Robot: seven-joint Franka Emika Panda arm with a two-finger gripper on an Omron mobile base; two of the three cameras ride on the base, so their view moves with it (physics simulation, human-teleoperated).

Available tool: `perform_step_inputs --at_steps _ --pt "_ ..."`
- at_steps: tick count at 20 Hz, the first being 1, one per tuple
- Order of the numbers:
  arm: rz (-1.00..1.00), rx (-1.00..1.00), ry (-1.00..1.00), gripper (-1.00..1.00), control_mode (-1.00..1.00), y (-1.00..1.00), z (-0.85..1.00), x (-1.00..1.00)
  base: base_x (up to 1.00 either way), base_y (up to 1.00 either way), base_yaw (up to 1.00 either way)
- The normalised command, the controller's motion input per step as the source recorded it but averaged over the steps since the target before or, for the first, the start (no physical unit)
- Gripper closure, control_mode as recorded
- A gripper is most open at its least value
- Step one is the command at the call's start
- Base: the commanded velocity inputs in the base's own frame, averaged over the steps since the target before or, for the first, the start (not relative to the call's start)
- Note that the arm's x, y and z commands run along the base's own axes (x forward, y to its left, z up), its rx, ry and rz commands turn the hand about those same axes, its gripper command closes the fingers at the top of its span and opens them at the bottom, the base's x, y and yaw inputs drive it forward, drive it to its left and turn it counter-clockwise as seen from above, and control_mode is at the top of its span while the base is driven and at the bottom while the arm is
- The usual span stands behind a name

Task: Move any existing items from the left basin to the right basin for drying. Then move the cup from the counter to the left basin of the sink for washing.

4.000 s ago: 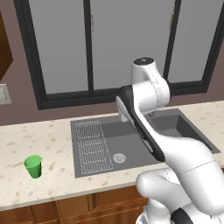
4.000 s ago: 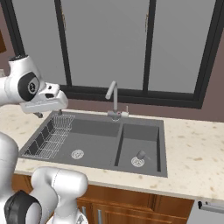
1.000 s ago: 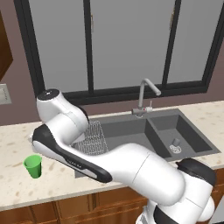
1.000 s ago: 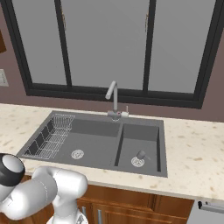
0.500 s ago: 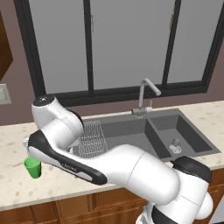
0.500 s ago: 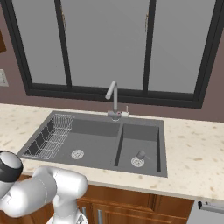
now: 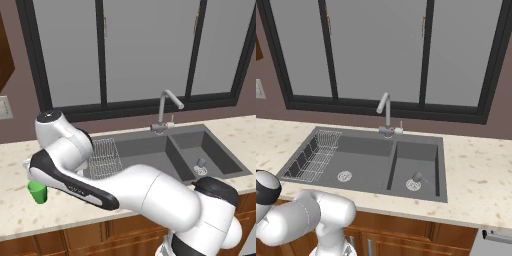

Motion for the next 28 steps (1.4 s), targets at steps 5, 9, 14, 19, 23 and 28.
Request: perform_step_inputs --at_steps 5,9,14,19,23,28 --pt "0.0 0.05 0.03 -1.0 -1.0 0.0 -0.05 0.06 0.0 0.0 0.0" --pt "0.0 0.04 0.03 -1.0 -1.0 0.0 -0.07 0.08 0.0 0.0 0.0" --pt "0.0 0.03 0.03 -1.0 -1.0 0.02 -0.09 0.12 0.0 0.0 0.0" --pt "0.0 0.02 0.04 -1.0 -1.0 0.05 -0.1 0.17 0.0 0.0 0.0" --pt "0.0 0.01 0.04 -1.0 -1.0 0.06 -0.11 0.2 0.0 0.0 0.0" --pt "0.0 0.0 0.04 -1.0 -1.0 0.11 -0.11 0.23 0.0 0.0 0.0"
